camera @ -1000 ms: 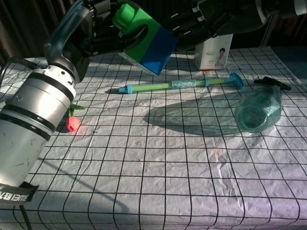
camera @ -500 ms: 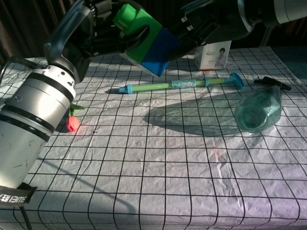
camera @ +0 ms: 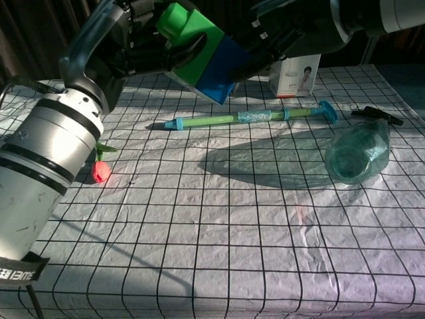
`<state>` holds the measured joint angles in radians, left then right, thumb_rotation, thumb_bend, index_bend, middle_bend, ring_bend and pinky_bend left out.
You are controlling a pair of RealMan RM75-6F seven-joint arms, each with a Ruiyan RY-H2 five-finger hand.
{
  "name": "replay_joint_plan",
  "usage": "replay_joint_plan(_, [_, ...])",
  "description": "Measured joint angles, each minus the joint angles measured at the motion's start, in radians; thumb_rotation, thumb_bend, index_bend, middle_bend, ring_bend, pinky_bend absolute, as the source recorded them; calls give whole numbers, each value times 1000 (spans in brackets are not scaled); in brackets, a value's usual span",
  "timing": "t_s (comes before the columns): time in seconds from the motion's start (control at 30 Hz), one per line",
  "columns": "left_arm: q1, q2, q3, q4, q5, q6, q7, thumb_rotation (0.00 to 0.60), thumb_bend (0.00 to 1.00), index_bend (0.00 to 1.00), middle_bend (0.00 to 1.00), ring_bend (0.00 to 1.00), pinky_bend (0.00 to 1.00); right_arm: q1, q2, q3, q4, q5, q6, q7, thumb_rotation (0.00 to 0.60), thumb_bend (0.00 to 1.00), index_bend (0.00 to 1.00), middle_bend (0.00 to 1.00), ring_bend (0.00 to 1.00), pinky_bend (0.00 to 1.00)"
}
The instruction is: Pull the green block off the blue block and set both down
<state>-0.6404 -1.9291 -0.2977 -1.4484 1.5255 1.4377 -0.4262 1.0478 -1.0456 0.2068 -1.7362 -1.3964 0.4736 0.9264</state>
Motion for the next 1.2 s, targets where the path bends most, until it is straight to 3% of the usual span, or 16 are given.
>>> replay_joint_plan(0.5, [1,43,-16,-21,7,11,10,600,1000,637,714,779,881,-36,33,-5,10,-4,6,-39,600,420,893,694,422,92])
replay_joint_plan(0.8, [31,130,-22,-25,7,35,18,600,1000,637,714,780,880,-63,47,-38,65,-39,4,-58,600,420,891,695,422,92])
replay_joint_plan(1.03, [93,185,71,83,2,30,46,600,999,637,714,776,868,-73,2,-65,149,23,9,-243,600,420,836,695,396,92])
replay_joint_plan(1.2, [133,179,113,222,-29,5,16,600,997,637,713,774,861,-77,-73,-94,222,156,37,-491,600,420,779,694,343,92])
